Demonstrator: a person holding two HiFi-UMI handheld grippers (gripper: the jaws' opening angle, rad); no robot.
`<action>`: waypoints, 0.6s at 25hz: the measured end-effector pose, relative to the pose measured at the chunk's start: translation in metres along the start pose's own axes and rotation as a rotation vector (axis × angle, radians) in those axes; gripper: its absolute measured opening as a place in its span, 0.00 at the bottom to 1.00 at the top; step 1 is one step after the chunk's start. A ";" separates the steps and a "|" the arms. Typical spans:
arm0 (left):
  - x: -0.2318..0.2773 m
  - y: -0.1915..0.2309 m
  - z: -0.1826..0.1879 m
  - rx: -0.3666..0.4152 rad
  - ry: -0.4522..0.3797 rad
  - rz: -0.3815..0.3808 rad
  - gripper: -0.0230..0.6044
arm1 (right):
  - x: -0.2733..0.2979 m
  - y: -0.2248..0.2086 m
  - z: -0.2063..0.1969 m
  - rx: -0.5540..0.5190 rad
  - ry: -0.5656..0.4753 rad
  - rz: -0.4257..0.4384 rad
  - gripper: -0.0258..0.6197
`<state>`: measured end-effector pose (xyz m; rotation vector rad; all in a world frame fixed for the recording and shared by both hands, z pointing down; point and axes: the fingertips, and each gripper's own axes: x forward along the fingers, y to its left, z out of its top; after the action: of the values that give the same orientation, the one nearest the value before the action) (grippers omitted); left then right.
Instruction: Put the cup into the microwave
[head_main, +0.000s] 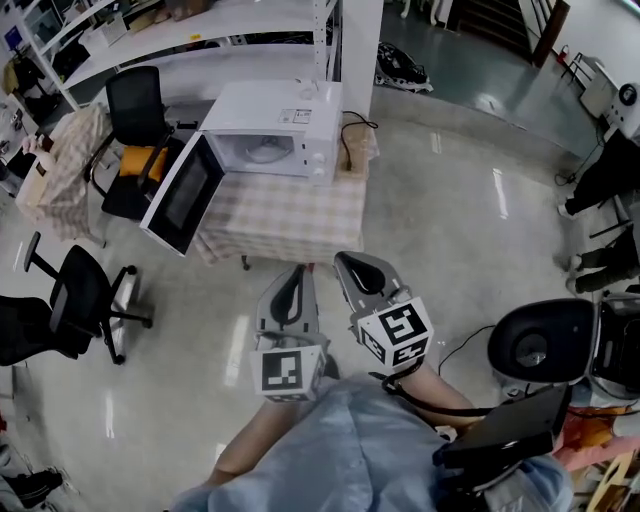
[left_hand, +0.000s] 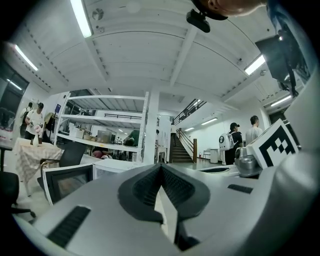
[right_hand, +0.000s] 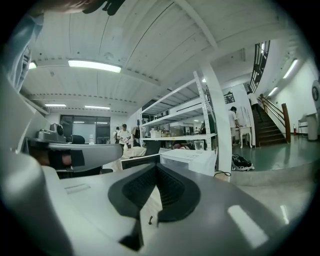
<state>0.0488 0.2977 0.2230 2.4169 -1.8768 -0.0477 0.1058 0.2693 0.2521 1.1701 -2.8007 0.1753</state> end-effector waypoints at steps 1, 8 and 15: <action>0.004 0.003 -0.001 -0.003 0.000 -0.004 0.05 | 0.004 -0.002 0.000 -0.003 0.003 -0.005 0.04; 0.028 0.011 -0.010 -0.010 0.019 -0.036 0.05 | 0.020 -0.022 0.001 0.004 0.019 -0.050 0.04; 0.057 0.019 -0.017 -0.022 0.042 -0.040 0.05 | 0.039 -0.043 -0.003 0.007 0.024 -0.071 0.04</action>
<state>0.0454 0.2389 0.2433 2.4215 -1.8010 -0.0190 0.1089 0.2124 0.2637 1.2579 -2.7354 0.1925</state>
